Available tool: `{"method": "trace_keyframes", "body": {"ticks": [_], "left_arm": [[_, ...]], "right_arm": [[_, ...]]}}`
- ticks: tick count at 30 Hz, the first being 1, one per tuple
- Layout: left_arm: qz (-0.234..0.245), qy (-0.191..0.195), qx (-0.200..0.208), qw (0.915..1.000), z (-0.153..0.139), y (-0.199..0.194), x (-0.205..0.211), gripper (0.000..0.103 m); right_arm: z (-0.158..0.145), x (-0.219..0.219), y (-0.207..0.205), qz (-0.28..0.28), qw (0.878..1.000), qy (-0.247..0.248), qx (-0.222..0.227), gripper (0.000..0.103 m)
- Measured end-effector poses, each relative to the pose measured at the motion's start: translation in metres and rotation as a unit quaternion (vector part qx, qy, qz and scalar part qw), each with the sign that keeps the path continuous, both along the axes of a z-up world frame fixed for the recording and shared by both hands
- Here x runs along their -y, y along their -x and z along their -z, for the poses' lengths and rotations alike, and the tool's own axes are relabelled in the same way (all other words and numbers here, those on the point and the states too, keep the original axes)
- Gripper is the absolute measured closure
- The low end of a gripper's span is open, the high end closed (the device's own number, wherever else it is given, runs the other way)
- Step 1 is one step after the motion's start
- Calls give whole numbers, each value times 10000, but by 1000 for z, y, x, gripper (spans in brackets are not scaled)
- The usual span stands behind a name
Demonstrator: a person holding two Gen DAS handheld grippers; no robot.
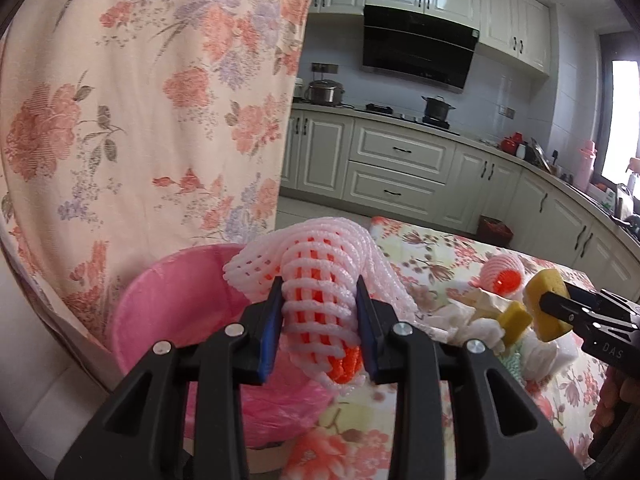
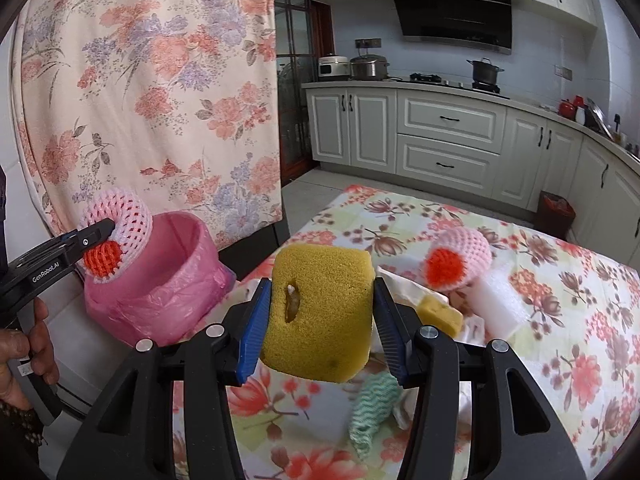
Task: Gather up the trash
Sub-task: 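Carry the foam net and sponge over the pink bin and open both tools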
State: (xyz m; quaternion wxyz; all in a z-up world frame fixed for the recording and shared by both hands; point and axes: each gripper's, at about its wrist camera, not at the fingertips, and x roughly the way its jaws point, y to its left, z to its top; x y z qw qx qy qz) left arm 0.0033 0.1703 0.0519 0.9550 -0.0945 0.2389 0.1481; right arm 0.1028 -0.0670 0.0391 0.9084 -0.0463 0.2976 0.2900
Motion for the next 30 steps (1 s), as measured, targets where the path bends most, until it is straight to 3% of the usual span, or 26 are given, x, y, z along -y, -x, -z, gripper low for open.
{"method": "trace_keyframes", "body": {"ticks": [10, 16, 27, 30], "left_arm": [[-450, 0, -59, 9990, 2, 18, -54, 70], [-576, 107, -92, 9982, 7, 26, -75, 69], [-737, 323, -69, 9967, 12, 37, -109, 65], [-767, 337, -81, 9964, 13, 37, -111, 62]], "right_arm": [[-19, -103, -3, -956, 9953, -144, 36, 54], [-14, -164, 0, -1494, 9888, -47, 5, 54], [2, -221, -6, -1900, 9817, 18, -160, 50], [5, -226, -7, -1950, 9806, 56, -186, 43]]}}
